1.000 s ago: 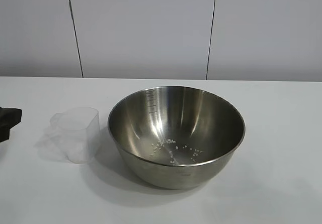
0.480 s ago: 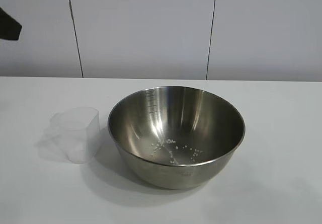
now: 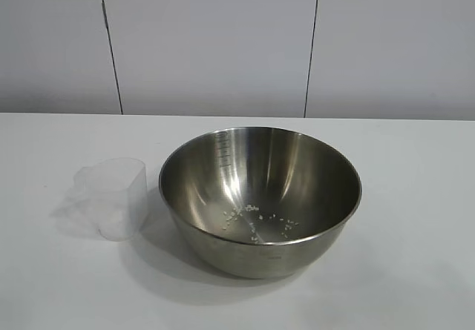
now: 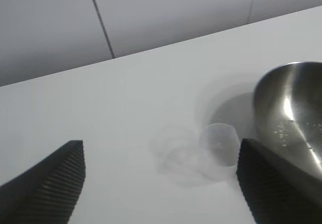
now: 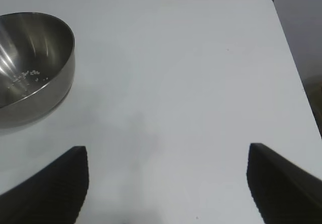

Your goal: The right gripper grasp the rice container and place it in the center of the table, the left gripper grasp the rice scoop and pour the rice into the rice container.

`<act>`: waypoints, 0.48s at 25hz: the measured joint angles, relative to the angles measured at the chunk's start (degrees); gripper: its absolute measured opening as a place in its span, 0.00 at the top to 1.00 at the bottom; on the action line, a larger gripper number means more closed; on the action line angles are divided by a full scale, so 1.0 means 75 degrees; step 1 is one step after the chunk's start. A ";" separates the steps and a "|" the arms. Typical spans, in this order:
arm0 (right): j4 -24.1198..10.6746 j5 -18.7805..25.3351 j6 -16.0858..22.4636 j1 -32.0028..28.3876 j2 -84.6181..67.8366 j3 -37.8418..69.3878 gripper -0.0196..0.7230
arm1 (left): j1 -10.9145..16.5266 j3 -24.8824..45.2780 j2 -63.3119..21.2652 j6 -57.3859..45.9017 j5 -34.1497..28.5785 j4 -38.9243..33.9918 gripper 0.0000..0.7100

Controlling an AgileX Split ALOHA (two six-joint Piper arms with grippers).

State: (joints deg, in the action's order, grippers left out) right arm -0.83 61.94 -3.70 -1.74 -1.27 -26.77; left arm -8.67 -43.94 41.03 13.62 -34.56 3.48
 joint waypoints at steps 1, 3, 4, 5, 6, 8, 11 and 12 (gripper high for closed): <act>0.0000 0.0000 0.0000 0.0000 0.0000 0.0000 0.18 | 0.0270 0.0000 -0.0465 -0.0007 -0.0121 -0.0162 0.16; 0.0000 -0.0009 0.0000 0.0000 0.0000 0.0000 0.18 | 0.0711 0.0000 -0.1406 -0.0025 -0.0524 -0.0396 0.16; 0.0000 -0.0002 0.0000 0.0000 0.0000 0.0000 0.18 | 0.0906 0.0000 -0.1767 -0.0058 -0.0822 -0.0464 0.16; 0.0000 -0.0002 0.0000 0.0000 0.0000 0.0000 0.18 | 0.1063 0.0000 -0.2150 -0.0122 -0.1103 -0.0464 0.16; 0.0000 -0.0002 0.0000 0.0000 0.0000 0.0000 0.18 | 0.1162 0.0000 -0.2477 -0.0205 -0.1434 -0.0517 0.16; 0.0000 -0.0002 0.0000 0.0000 0.0000 0.0000 0.18 | 0.1257 0.0000 -0.2970 -0.0313 -0.1951 -0.0553 0.16; 0.0000 -0.0002 0.0000 0.0000 0.0000 0.0000 0.18 | 0.1260 0.0007 -0.3528 -0.0527 -0.2651 -0.0562 0.16; 0.0000 -0.0002 0.0000 0.0000 0.0000 0.0000 0.18 | 0.1260 0.0060 -0.3687 -0.0686 -0.2821 -0.0562 0.16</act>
State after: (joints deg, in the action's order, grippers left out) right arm -0.83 61.92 -3.70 -1.74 -1.27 -26.77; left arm 0.78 -43.49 13.38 8.47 -55.72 -0.73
